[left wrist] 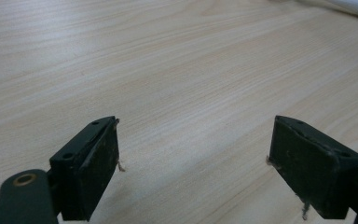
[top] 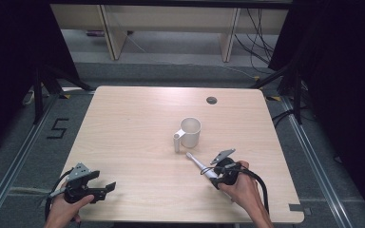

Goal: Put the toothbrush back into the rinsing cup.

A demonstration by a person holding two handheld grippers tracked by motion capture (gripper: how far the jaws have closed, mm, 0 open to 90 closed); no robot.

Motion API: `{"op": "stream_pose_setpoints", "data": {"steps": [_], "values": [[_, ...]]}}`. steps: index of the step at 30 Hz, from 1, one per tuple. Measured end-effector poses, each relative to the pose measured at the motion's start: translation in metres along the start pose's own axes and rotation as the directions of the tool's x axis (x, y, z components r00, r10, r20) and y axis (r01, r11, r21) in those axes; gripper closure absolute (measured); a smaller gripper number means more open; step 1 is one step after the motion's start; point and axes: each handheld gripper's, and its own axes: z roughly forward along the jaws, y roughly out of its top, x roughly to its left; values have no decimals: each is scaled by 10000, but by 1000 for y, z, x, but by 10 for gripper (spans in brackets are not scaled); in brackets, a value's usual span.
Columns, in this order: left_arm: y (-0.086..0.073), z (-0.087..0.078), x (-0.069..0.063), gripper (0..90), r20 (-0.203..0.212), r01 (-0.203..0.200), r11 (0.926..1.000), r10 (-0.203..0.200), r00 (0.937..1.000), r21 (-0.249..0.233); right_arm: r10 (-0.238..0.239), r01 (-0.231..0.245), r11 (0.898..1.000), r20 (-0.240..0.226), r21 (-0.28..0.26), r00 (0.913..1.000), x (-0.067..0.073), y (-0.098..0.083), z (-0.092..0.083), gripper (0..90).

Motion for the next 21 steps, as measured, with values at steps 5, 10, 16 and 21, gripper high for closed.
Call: {"op": "stream_pose_setpoints", "data": {"steps": [5,10,16,21], "values": [[0,0,0,153,-32,-21,10000,20,10000,-86,8,-8,9998,-34,208,10000,0,5,3,497],[0,0,0,152,-26,14,9999,-14,10000,-117,-122,127,9989,-129,458,9998,-1,11,10,489],[1,-1,1,153,-3,-55,10000,55,10000,52,-170,184,9970,-191,745,9997,-2,17,14,483],[0,0,0,152,-21,-48,10000,48,10000,-42,-207,231,9948,-244,997,9995,-2,21,17,482]]}}
